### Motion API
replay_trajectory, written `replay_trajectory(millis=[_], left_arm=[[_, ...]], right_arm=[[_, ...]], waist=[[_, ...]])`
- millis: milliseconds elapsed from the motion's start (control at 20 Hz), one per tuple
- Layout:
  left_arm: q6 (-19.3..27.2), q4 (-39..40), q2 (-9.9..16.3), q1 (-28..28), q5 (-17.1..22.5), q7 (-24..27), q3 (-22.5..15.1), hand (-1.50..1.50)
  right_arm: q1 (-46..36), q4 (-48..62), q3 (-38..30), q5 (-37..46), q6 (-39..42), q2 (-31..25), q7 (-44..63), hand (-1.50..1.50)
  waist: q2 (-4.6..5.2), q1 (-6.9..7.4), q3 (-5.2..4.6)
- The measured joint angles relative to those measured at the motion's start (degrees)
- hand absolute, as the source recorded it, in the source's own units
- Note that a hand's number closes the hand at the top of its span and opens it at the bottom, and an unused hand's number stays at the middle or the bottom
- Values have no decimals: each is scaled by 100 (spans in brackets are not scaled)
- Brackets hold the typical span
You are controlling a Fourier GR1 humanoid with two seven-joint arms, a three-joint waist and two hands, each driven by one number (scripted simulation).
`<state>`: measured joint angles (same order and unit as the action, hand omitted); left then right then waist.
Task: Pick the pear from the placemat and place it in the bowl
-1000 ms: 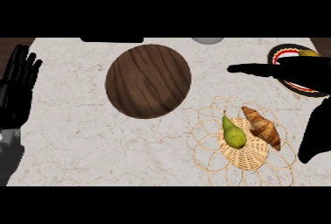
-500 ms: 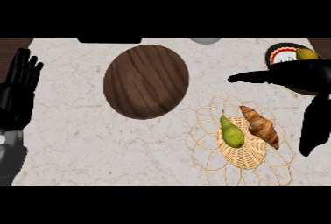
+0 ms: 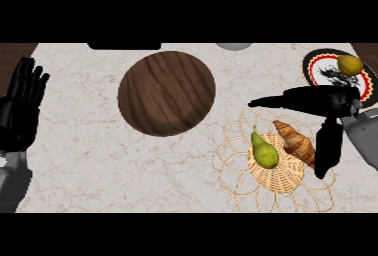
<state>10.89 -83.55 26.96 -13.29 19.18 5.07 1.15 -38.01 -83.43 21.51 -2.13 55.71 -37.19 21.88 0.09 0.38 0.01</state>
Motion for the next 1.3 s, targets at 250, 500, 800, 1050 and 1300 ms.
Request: replay_trajectory(millis=[250, 500, 800, 1050, 1300], left_arm=[[-33, -106, -72, -25, -121, -134, 70, 0], [-232, -86, -135, 82, -203, -69, 233, 0], [-351, 49, -215, -99, -300, -150, 402, 0], [-504, 18, -286, 3, -364, -105, 541, 0], [-490, -224, -426, 96, -493, -212, 555, 0]], right_arm=[[247, 324, 22, 940, -77, 251, -578, -150], [407, 623, -80, 1644, -142, 388, -1177, -150], [510, 942, -95, 2284, -313, 720, -1862, -150], [605, 1128, -63, 2817, -432, 848, -2392, -150], [538, 1510, -35, 3297, -525, 1136, -2567, -150]], waist=[[1, 6, 1], [0, 0, 2], [-1, -8, 0], [-2, -4, 1], [-4, 3, 1]])
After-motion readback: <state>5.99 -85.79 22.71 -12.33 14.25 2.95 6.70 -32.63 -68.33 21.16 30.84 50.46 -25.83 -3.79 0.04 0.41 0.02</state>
